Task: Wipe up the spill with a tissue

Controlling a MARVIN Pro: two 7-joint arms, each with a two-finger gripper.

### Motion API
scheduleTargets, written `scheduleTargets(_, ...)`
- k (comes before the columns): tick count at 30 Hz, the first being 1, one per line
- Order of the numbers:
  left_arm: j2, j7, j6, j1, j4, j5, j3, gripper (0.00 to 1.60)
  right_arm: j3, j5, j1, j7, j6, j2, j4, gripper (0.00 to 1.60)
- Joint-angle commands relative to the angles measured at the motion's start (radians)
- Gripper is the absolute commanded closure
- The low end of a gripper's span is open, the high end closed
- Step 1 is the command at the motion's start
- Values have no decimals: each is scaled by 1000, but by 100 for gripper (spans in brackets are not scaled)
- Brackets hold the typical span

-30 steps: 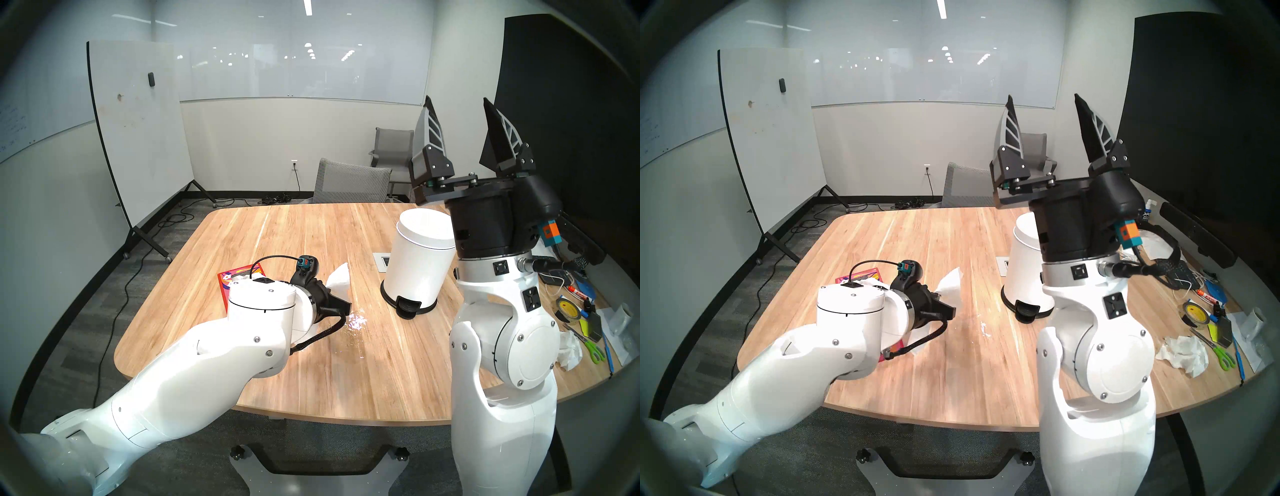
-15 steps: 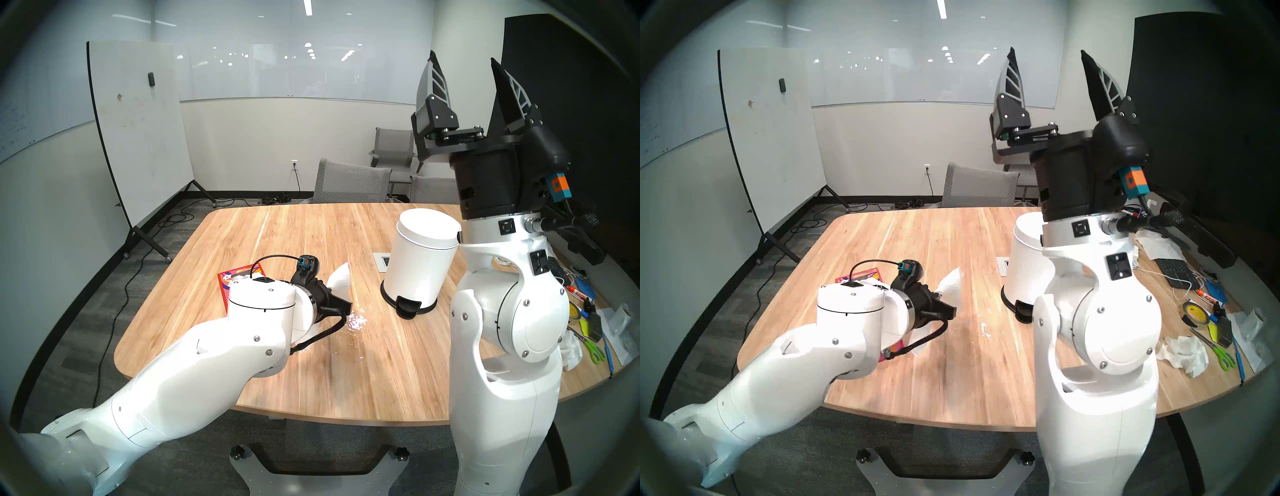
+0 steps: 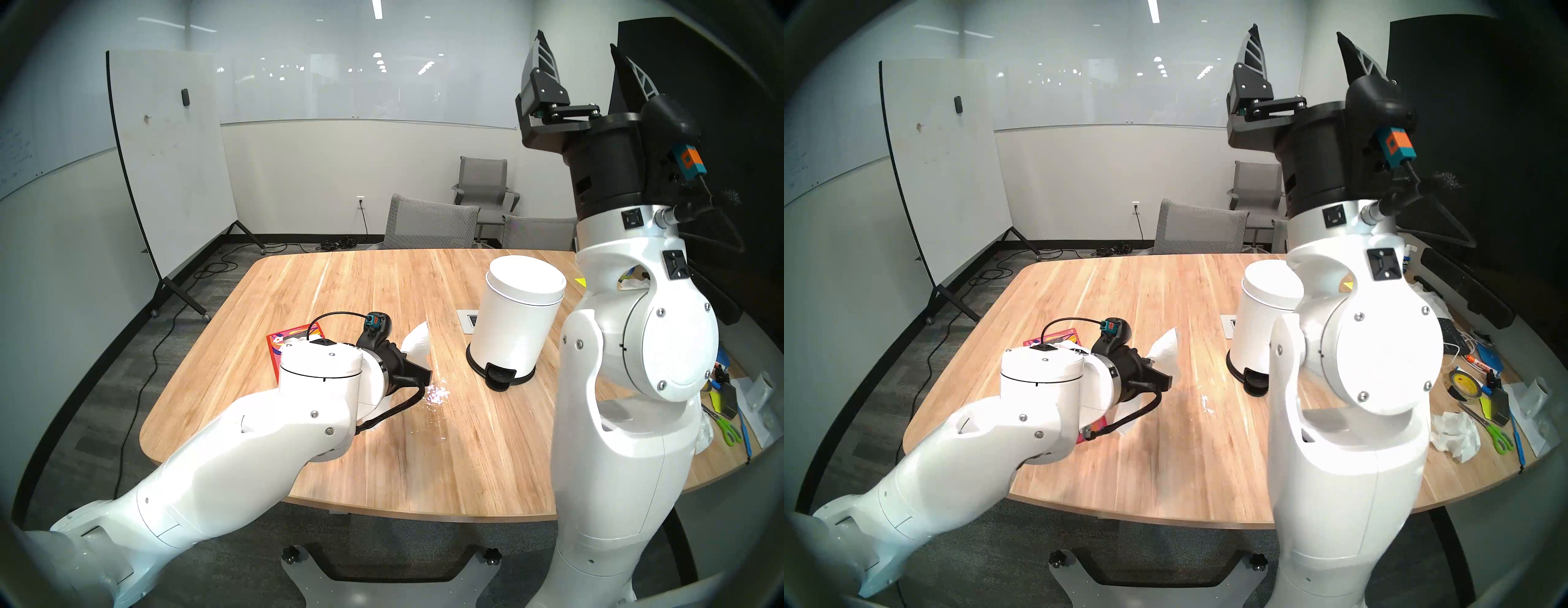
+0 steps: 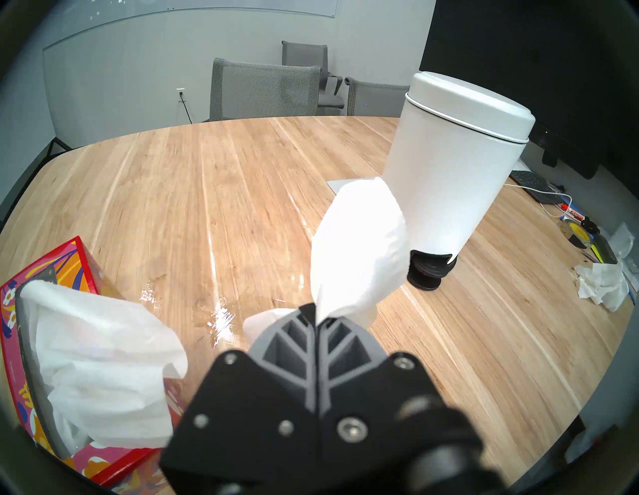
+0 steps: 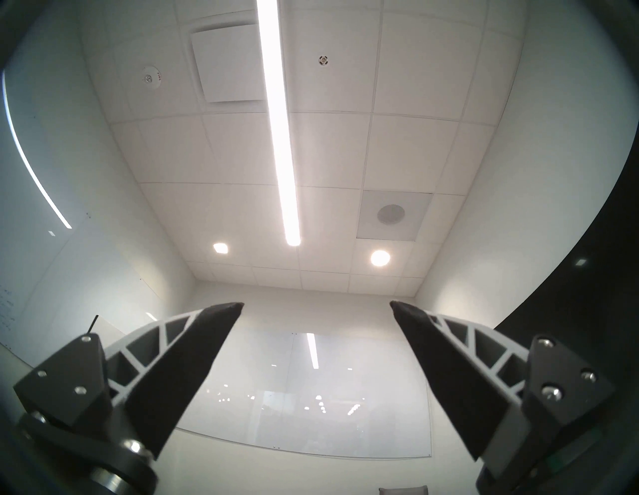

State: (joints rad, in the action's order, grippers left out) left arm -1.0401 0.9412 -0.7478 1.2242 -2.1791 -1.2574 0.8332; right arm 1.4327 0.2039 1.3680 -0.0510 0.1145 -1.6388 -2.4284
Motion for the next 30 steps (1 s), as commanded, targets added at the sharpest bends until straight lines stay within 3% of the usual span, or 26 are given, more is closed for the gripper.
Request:
scheduleTargets(1,-8,-3,2,-12,-16,2,4,160,19,33,-103,11,100,-25,-15,0)
scheduleTargets(10,-8,-3,3,-14,-17,0,4,160,24,81,-225,11,266,-31,32,0)
scheduleTargets(12,-8,-3,3,-15,-17,0,4,160,20,88,-214,10,288,-34,30,0)
scheduleTargets(30,-8,-4,3,-18,-20,0,3,160,-34,177,-392,-17,628,-70,157,0)
